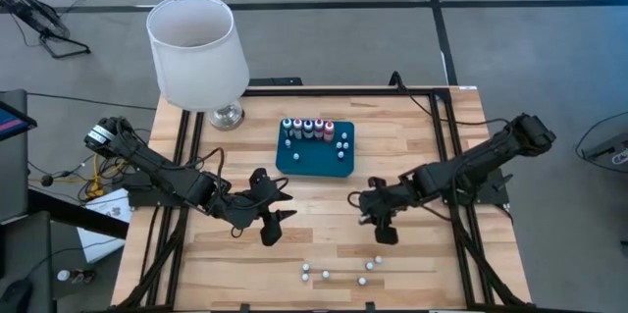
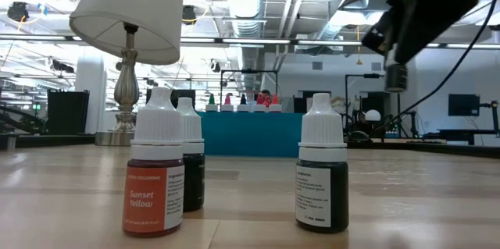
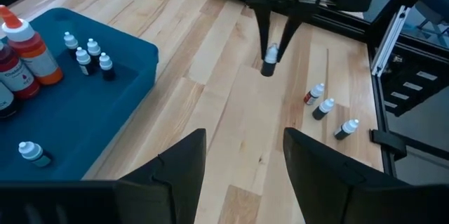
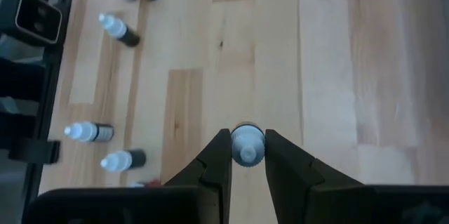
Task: Pick & Place food coloring
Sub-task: Put the small black food coloring bottle into the bin
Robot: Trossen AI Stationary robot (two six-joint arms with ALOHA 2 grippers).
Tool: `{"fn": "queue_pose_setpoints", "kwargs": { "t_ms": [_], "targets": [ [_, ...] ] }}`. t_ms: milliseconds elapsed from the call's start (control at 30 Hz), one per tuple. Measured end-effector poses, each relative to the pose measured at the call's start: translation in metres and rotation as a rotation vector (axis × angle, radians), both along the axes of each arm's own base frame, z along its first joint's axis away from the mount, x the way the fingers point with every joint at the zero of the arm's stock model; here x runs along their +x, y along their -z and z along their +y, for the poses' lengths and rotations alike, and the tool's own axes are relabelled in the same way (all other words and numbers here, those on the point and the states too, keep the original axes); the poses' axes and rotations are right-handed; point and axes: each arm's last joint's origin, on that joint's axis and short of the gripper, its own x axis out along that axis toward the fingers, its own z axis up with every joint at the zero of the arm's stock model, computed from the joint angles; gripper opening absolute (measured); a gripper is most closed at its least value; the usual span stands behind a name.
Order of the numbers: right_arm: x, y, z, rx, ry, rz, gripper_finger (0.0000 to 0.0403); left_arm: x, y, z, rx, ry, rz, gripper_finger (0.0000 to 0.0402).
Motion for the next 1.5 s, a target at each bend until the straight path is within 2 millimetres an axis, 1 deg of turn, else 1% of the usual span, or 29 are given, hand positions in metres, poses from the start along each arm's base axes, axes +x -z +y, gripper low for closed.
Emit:
{"fn": "queue_pose_setpoints", "kwargs": {
  "t_ms": [400,800,967,1200,1367,1500],
  "targets": [
    [0.018,-0.008,-0.022,0.028,0.039,-0.128,0.0061,-0.001,0.001,0.001,0.029,0.003,0.014,0.0182],
    [0.024,-0.011,-0.031,0.036,0.054,-0.177,0.0061,0.000,0.001,0.002,0.043,-0.021,0.006,0.0182],
    [0.029,-0.014,-0.037,0.046,0.065,-0.229,0.0061,0.000,0.001,0.002,0.057,-0.017,0.008,0.0182],
    [0.039,-0.022,-0.054,0.052,0.082,-0.344,0.0061,0.002,0.001,0.007,0.062,-0.038,0.008,0.0182],
    [0.045,-0.028,-0.071,0.048,0.126,-0.415,0.0061,0.004,0.001,0.012,0.071,-0.049,0.010,0.0182],
    [0.047,-0.028,-0.087,0.019,0.162,-0.429,0.0061,0.005,0.001,0.015,0.086,-0.053,0.014,0.0182]
  ]
}}
